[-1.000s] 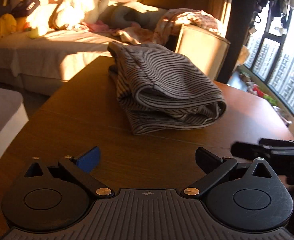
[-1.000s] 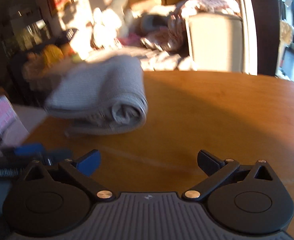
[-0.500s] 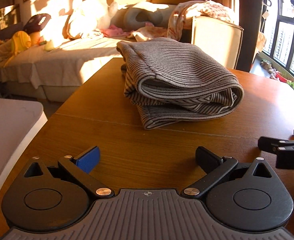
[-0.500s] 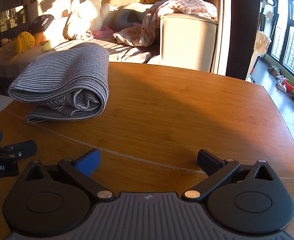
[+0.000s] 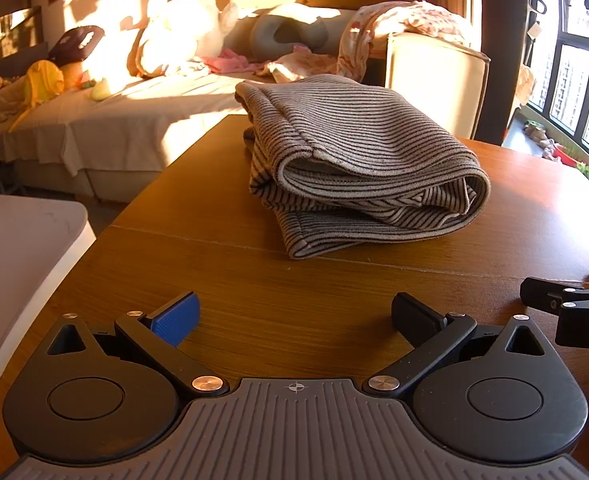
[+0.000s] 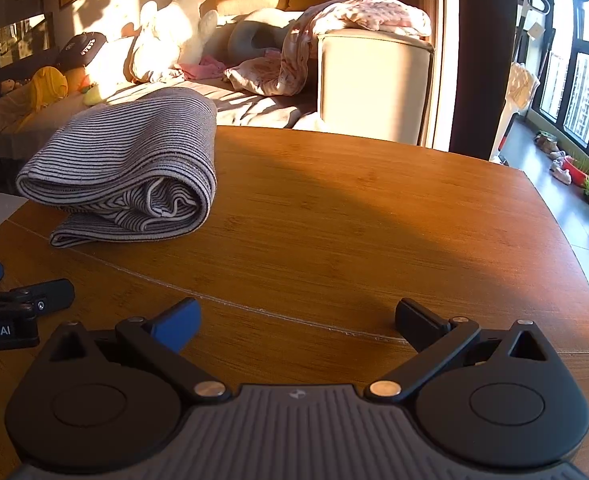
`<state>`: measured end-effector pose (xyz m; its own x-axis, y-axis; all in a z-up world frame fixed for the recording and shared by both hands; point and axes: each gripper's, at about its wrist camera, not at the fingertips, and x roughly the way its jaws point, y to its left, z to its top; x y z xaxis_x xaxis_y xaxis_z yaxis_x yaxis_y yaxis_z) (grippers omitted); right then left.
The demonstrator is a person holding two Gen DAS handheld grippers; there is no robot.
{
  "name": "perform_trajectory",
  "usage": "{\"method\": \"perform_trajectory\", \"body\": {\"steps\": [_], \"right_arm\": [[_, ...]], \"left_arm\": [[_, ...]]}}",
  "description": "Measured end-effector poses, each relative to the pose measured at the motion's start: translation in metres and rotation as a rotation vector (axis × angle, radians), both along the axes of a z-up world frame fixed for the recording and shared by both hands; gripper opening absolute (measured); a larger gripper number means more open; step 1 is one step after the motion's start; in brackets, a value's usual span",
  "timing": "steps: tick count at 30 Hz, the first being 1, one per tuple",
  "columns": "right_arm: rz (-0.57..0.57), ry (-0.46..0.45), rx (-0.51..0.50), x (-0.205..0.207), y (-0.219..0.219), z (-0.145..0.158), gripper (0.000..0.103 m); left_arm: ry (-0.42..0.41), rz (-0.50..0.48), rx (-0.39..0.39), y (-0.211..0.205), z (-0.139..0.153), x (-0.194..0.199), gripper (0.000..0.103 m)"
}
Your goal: Fold clothes
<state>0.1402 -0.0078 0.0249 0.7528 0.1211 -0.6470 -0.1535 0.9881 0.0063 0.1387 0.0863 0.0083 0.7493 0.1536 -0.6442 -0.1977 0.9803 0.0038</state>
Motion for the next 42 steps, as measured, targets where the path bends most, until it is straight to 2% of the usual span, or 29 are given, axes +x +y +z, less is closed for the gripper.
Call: {"method": "perform_trajectory", "body": {"steps": [42], "right_arm": [[-0.008,-0.008,0.006,0.0026,-0.0009,-0.0014,0.103]], "left_arm": [[-0.003,-0.004,-0.001,0.0001,-0.0006,-0.0015,0.103]]}}
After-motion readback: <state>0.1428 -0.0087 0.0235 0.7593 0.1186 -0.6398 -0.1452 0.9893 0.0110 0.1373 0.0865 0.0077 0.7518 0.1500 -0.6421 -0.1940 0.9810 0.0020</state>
